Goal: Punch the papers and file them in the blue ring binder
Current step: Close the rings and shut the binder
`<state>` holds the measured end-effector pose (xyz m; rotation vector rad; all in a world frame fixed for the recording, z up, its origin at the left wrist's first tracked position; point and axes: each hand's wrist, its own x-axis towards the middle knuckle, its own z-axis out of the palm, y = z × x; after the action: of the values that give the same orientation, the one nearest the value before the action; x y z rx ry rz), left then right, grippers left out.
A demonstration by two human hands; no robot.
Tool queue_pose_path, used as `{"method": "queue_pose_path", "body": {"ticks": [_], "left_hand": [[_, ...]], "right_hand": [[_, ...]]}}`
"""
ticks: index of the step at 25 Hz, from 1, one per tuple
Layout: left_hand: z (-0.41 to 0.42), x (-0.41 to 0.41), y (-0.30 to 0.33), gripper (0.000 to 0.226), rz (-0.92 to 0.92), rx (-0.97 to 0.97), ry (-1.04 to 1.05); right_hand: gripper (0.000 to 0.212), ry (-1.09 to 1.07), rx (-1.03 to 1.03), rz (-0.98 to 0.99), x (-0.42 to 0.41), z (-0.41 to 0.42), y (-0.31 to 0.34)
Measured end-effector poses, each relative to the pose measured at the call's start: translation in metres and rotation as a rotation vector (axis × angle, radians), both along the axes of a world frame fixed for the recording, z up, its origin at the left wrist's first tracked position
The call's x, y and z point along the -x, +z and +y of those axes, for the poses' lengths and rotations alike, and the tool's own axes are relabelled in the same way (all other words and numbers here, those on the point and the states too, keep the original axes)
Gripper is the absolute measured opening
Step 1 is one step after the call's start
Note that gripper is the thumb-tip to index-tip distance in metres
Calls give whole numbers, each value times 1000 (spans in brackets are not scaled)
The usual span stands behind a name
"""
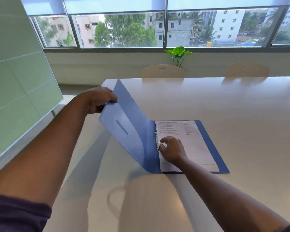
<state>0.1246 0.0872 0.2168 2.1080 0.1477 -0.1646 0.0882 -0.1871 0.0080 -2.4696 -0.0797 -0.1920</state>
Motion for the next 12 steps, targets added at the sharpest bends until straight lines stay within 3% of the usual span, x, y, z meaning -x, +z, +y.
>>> {"method": "queue_pose_path", "body": {"ticks": [2,4,7,9,12], "left_hand": [[-23,5,6,16,-44,127,-54],[-47,15,9,17,-61,245,-114],[-83,22,-1,53,-12,313,-236],[-106,21,-19,61,22,276,-297],[-140,18,-59,54,-24,88,-344]], "right_hand": [[38,-7,-97,-17,5,-2,15],[34,-44,-313,-56,9,-7,35],[20,-40,-782,-4,14,-18,68],[35,6,-1020,75,17,-32,86],[68,75,-1191,142,16,-63,103]]}}
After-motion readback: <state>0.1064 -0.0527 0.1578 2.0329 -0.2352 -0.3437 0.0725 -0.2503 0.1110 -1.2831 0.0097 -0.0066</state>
